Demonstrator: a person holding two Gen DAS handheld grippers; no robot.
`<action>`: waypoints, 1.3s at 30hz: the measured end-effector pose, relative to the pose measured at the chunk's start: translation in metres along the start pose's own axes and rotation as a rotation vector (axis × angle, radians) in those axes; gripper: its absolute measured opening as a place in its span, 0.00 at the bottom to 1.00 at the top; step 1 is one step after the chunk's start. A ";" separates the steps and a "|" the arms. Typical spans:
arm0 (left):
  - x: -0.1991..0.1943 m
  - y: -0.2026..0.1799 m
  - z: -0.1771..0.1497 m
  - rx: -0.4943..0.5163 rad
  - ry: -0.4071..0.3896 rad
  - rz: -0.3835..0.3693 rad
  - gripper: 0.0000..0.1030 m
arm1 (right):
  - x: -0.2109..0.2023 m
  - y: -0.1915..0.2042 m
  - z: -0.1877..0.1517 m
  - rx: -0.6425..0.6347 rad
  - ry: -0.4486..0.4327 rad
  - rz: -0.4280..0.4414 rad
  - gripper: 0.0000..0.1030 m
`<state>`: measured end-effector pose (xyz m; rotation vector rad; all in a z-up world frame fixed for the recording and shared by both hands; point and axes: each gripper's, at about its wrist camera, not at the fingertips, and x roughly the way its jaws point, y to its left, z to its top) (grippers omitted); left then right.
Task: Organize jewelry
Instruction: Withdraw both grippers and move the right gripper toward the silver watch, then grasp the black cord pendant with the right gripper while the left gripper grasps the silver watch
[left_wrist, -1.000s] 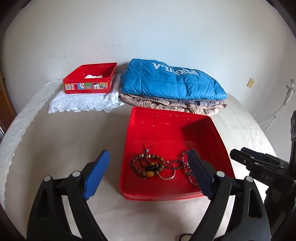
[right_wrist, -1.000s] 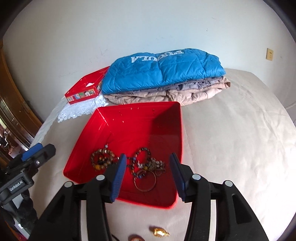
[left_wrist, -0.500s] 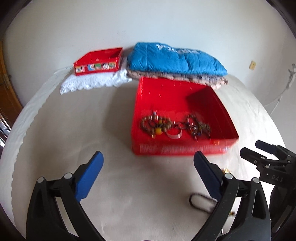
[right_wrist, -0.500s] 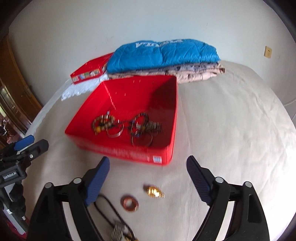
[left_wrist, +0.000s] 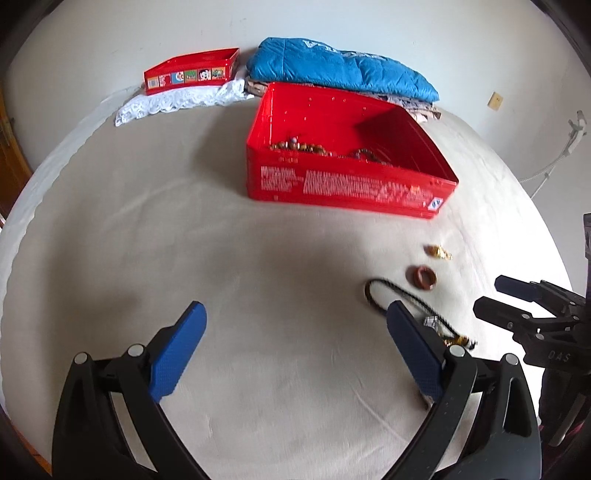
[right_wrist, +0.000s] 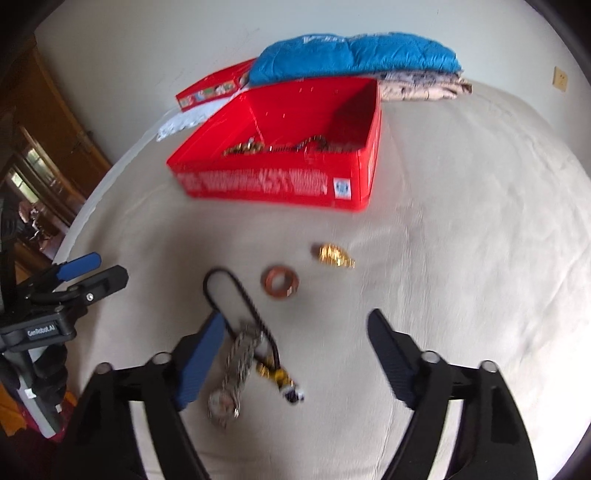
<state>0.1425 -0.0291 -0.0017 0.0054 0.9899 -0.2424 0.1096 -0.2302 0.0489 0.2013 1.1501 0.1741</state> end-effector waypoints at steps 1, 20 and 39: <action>0.000 -0.001 -0.003 0.000 0.004 0.004 0.94 | 0.002 0.000 -0.003 -0.006 0.014 0.007 0.62; 0.006 -0.024 -0.026 0.005 0.073 -0.047 0.94 | 0.034 0.020 -0.025 -0.167 0.137 0.011 0.13; 0.033 -0.086 -0.046 0.108 0.199 -0.132 0.93 | -0.020 -0.065 -0.038 0.102 0.002 -0.014 0.10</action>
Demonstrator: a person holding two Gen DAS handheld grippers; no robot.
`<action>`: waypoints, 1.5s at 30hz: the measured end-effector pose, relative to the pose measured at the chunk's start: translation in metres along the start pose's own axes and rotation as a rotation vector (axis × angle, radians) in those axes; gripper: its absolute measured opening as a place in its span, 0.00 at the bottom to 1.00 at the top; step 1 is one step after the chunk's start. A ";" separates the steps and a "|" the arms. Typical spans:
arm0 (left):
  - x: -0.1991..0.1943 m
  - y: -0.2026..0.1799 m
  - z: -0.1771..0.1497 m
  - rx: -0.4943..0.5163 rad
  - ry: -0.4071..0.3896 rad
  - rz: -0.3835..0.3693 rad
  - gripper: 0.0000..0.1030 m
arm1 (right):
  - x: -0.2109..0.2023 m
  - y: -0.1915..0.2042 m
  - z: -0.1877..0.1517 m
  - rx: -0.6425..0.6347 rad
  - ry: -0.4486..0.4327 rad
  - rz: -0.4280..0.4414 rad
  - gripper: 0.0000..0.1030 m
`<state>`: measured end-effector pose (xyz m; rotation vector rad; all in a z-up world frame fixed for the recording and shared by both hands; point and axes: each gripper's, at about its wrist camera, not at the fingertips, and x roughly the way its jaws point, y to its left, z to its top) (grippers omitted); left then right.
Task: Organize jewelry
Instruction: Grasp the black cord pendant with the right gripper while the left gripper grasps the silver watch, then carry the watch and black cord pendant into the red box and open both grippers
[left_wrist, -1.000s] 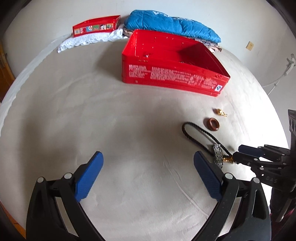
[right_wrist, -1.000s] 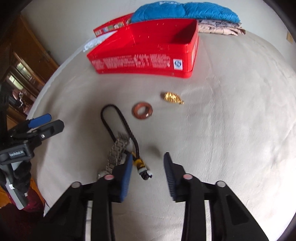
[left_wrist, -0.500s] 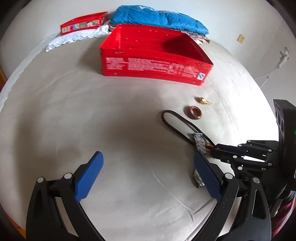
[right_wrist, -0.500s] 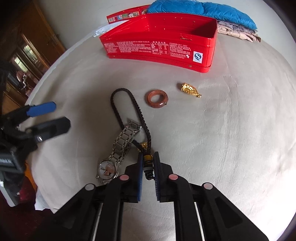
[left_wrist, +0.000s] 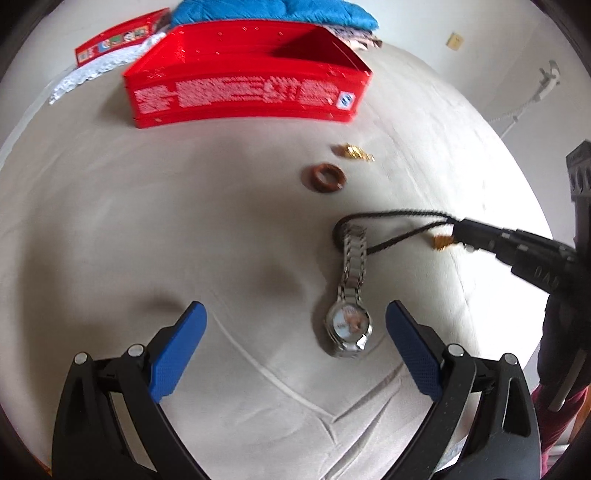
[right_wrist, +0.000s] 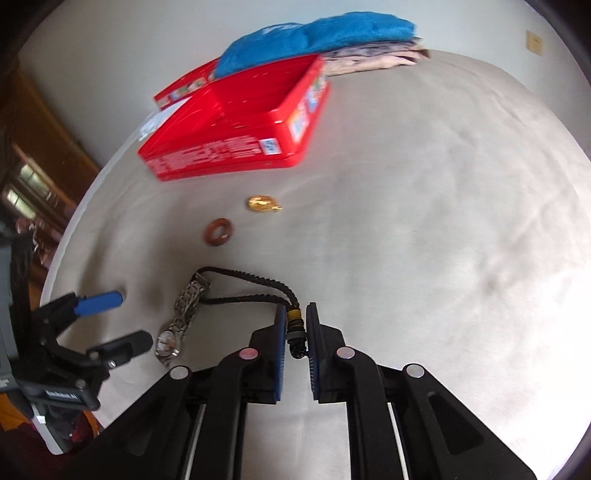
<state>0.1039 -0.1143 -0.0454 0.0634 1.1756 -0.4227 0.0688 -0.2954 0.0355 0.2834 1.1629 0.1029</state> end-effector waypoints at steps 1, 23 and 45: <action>0.002 -0.002 0.000 0.004 0.005 -0.002 0.93 | 0.000 -0.004 -0.001 0.006 0.002 0.000 0.10; 0.017 -0.027 0.010 0.081 0.034 -0.021 0.30 | 0.009 -0.008 -0.007 0.018 0.022 0.029 0.10; -0.062 0.060 0.017 -0.075 -0.140 -0.022 0.29 | 0.004 0.016 0.012 -0.012 -0.010 0.010 0.10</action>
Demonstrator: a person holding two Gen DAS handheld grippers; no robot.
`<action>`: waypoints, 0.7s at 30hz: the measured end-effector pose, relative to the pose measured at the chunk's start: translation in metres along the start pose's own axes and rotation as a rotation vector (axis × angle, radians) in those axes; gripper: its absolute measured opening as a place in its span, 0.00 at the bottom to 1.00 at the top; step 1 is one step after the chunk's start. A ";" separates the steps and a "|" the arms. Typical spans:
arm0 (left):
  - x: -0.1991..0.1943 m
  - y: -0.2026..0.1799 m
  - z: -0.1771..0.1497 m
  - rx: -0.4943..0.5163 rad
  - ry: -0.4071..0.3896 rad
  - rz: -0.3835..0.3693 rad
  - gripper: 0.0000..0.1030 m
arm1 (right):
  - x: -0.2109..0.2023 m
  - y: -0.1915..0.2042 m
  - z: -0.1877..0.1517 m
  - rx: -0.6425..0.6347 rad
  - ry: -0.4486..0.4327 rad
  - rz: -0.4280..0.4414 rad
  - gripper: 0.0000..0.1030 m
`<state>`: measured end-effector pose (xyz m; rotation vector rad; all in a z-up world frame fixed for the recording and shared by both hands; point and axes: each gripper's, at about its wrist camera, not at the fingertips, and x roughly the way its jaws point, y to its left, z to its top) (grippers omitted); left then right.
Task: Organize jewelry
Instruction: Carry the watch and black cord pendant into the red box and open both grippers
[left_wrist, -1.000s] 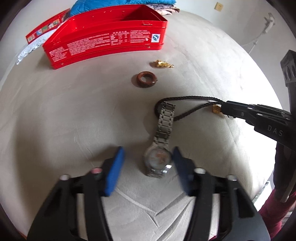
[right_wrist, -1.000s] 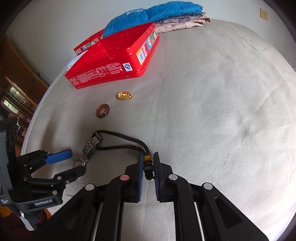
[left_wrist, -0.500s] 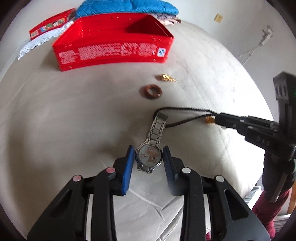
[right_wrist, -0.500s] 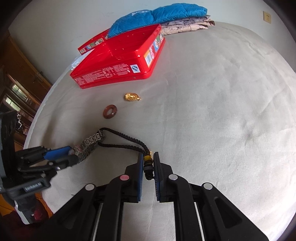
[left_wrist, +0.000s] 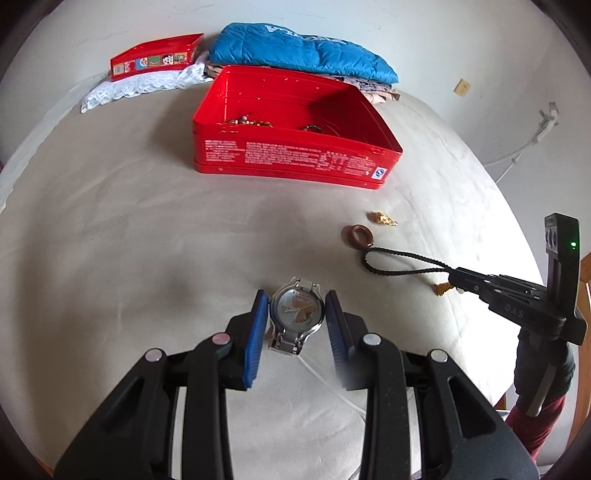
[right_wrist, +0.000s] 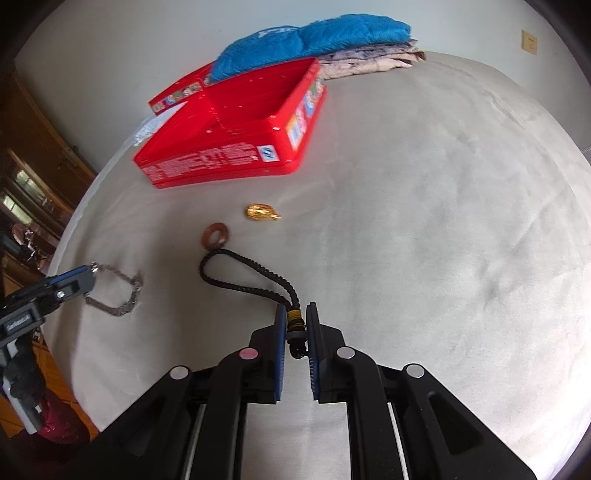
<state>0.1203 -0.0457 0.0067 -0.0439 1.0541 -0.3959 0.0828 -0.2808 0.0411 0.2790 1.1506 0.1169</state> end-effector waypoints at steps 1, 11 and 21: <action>-0.002 0.001 0.000 -0.004 -0.006 -0.002 0.29 | -0.001 0.004 0.002 -0.008 -0.003 0.007 0.10; -0.024 0.013 0.017 -0.018 -0.077 -0.009 0.29 | -0.021 0.036 0.032 -0.069 -0.068 0.057 0.10; -0.050 0.013 0.055 -0.016 -0.177 0.005 0.29 | -0.051 0.057 0.086 -0.094 -0.175 0.088 0.10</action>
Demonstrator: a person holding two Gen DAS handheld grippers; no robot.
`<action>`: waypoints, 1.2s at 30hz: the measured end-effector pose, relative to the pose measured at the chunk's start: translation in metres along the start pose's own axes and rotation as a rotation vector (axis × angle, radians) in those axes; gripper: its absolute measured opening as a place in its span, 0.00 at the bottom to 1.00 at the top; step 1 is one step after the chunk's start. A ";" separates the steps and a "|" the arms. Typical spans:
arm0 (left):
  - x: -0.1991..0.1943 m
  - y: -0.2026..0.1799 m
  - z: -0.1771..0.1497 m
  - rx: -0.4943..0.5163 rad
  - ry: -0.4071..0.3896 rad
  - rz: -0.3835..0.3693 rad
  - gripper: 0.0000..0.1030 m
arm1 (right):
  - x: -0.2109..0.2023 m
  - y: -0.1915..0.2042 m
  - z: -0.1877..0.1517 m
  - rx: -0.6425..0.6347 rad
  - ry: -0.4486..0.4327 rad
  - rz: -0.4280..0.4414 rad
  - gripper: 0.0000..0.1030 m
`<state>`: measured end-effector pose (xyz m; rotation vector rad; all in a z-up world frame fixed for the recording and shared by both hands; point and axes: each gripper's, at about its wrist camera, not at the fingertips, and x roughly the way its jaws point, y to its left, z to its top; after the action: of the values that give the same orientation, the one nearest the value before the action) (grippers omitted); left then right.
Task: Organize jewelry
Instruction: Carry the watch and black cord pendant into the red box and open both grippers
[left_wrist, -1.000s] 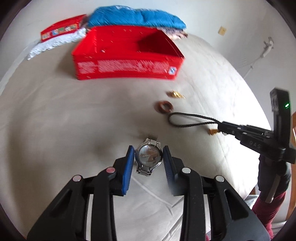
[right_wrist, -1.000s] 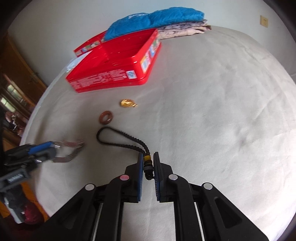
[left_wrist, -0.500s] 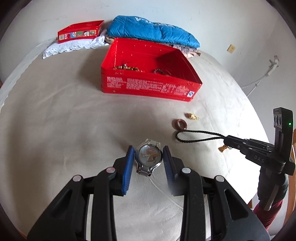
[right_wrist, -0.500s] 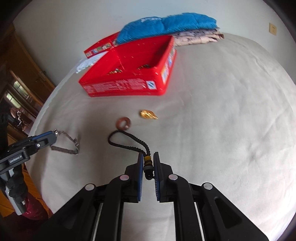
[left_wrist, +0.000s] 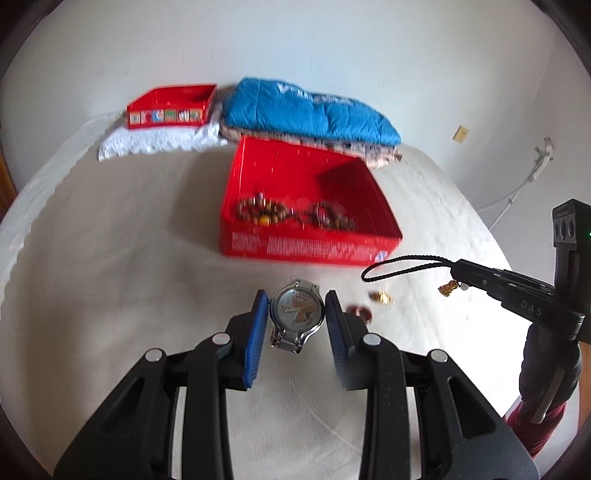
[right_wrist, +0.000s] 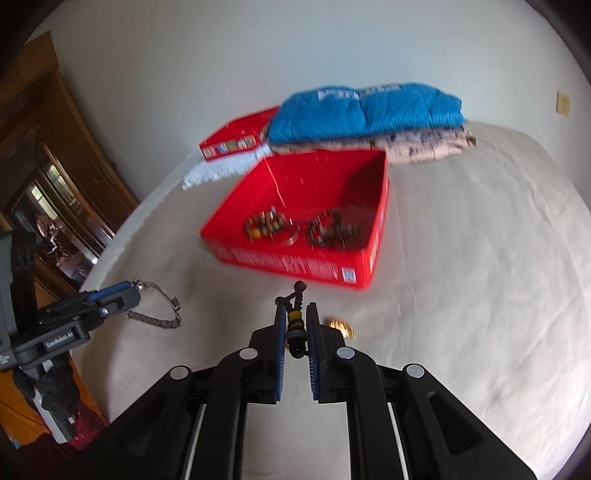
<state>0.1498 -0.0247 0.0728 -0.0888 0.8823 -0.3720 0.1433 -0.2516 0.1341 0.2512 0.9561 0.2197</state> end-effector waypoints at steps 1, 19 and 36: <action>-0.001 0.000 0.006 0.000 -0.008 -0.001 0.29 | -0.002 0.001 0.005 0.000 -0.010 0.003 0.10; 0.080 -0.001 0.116 -0.063 -0.104 -0.023 0.29 | 0.087 -0.008 0.107 0.045 -0.048 -0.071 0.10; 0.201 0.026 0.131 -0.071 0.081 0.015 0.30 | 0.187 -0.038 0.124 0.061 0.060 -0.178 0.10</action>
<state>0.3737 -0.0814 0.0022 -0.1327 0.9763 -0.3320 0.3532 -0.2468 0.0459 0.2147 1.0397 0.0353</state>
